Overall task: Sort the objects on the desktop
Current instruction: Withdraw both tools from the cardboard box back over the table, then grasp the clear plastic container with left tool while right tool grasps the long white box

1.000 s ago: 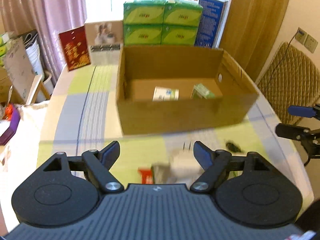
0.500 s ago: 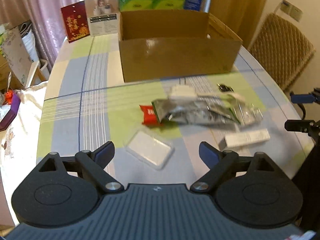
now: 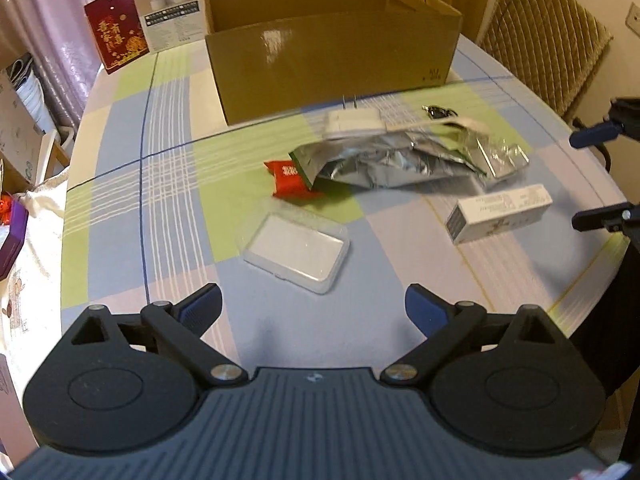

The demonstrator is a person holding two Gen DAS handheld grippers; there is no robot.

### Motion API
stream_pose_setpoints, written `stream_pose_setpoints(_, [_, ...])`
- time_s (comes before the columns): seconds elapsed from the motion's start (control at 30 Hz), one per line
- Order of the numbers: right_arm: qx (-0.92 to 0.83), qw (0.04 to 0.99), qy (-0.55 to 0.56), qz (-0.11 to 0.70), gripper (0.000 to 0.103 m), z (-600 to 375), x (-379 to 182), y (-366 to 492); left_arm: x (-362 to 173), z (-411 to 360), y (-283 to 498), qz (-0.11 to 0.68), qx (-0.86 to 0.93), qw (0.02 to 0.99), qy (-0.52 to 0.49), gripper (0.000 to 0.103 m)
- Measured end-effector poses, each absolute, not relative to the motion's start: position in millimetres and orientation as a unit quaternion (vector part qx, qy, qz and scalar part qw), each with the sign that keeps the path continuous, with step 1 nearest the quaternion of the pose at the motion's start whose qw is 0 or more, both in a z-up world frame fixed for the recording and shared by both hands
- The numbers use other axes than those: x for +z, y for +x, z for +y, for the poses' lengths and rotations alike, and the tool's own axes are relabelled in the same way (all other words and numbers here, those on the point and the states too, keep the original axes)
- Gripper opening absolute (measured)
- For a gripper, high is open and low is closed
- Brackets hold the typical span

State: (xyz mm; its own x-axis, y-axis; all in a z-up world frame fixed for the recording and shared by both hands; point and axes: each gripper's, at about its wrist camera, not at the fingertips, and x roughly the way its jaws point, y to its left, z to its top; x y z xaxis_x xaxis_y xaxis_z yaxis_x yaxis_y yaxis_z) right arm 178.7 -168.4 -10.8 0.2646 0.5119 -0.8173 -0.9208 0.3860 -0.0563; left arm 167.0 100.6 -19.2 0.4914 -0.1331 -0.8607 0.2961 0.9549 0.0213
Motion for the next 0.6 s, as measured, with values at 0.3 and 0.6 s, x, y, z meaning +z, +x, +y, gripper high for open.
stream_pose_setpoints(0.3, [0.488, 0.725, -0.304, 0.379, 0.087, -158.5, -22.0, 185.4, -30.5, 106.4, 171.5, 0.503, -0.128, 0.848, 0.106, 0.096])
stream_pose_setpoints(0.6, [0.513, 0.686, -0.347, 0.382, 0.065, -146.0, -38.4, 193.7, -40.1, 105.4, 184.1, 0.509, -0.142, 0.837, 0.145, 0.096])
